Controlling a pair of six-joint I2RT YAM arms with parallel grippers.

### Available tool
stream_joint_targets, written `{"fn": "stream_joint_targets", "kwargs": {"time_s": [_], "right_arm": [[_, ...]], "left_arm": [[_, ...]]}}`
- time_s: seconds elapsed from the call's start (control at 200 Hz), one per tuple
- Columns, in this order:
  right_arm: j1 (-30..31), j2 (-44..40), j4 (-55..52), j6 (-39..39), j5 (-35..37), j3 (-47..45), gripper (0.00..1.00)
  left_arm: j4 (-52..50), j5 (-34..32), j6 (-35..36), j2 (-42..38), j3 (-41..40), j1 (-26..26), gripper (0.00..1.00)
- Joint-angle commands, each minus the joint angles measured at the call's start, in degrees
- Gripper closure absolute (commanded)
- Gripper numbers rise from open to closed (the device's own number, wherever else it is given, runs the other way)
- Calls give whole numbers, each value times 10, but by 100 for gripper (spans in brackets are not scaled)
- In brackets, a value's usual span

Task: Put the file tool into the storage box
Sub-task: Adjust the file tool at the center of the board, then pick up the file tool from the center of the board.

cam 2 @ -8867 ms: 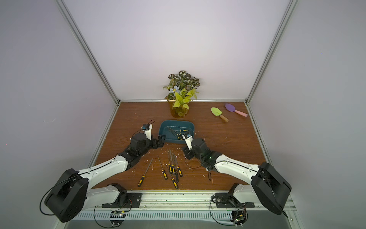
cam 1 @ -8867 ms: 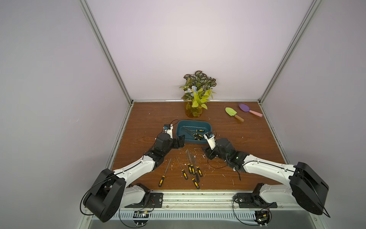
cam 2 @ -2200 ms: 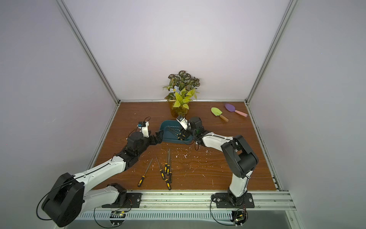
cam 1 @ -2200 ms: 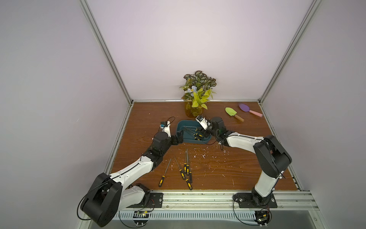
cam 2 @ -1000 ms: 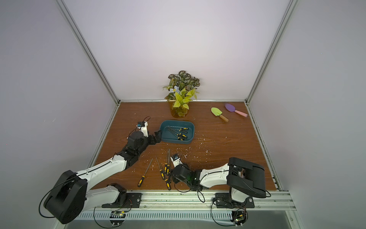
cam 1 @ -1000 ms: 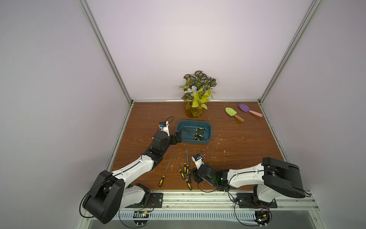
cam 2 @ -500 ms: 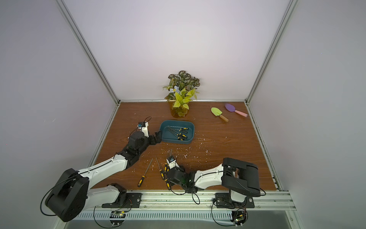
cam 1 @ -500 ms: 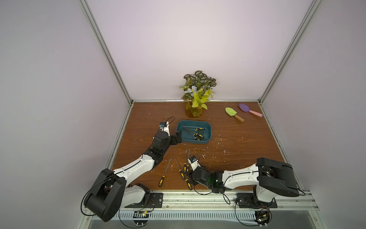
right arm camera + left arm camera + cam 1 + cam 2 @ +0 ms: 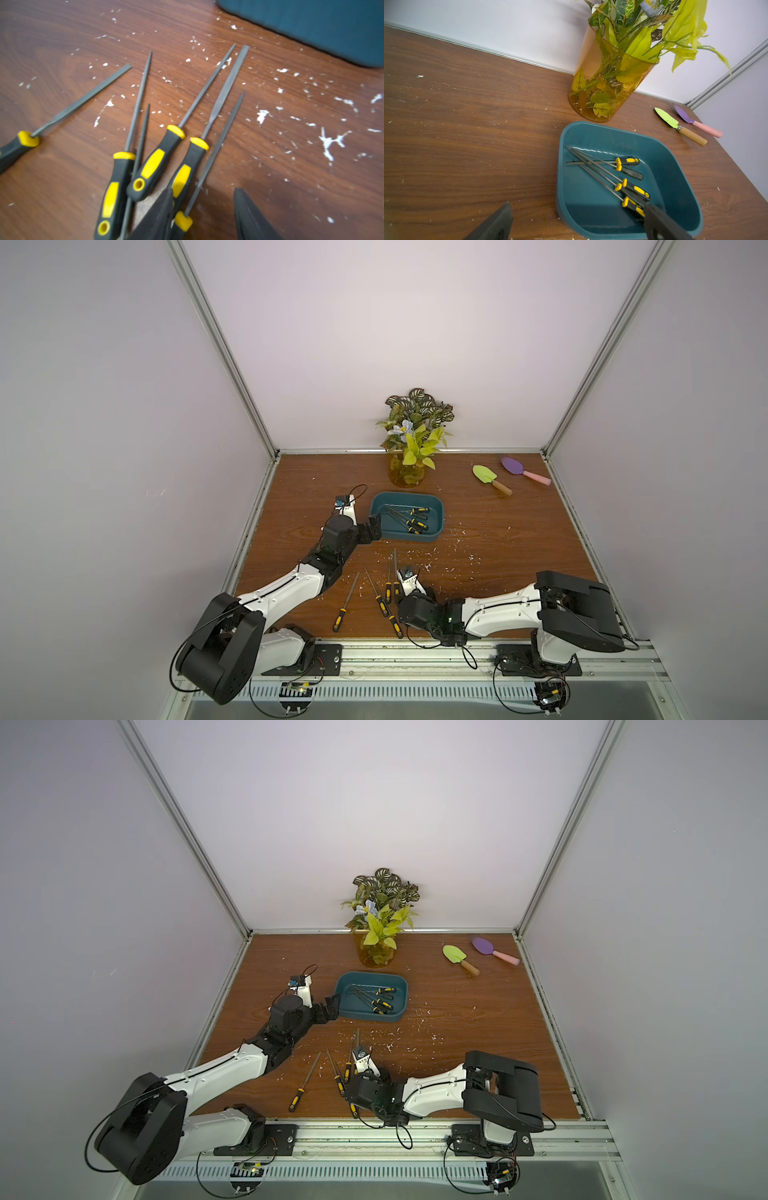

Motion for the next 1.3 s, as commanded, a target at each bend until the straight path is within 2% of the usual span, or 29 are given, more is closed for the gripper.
{"fn": "stream_joint_targets", "kwargs": {"time_s": [0.0, 0.295, 0.47, 0.596, 0.701, 0.956, 1.076, 1.296], "right_arm": [[-14, 9, -75, -6, 32, -7, 51], [-87, -27, -12, -65, -3, -56, 56], [-98, -92, -19, -92, -15, -70, 48], [-71, -155, -3, -108, -43, -89, 46], [-39, -167, -4, -112, -61, -91, 46], [40, -79, 14, -101, -75, -48, 48], [65, -27, -5, -86, -50, -8, 48], [78, -17, -27, -59, -13, 6, 46]], "left_arm": [[12, 0, 6, 3, 2, 6, 0], [10, 2, 7, 3, 4, 6, 0], [5, 1, 8, 2, 7, 6, 0], [5, 2, 6, 3, 7, 6, 0], [5, 3, 7, 3, 7, 6, 0], [7, 2, 6, 8, 6, 6, 0], [6, 4, 6, 13, 8, 6, 0], [4, 5, 6, 9, 8, 6, 0]]}}
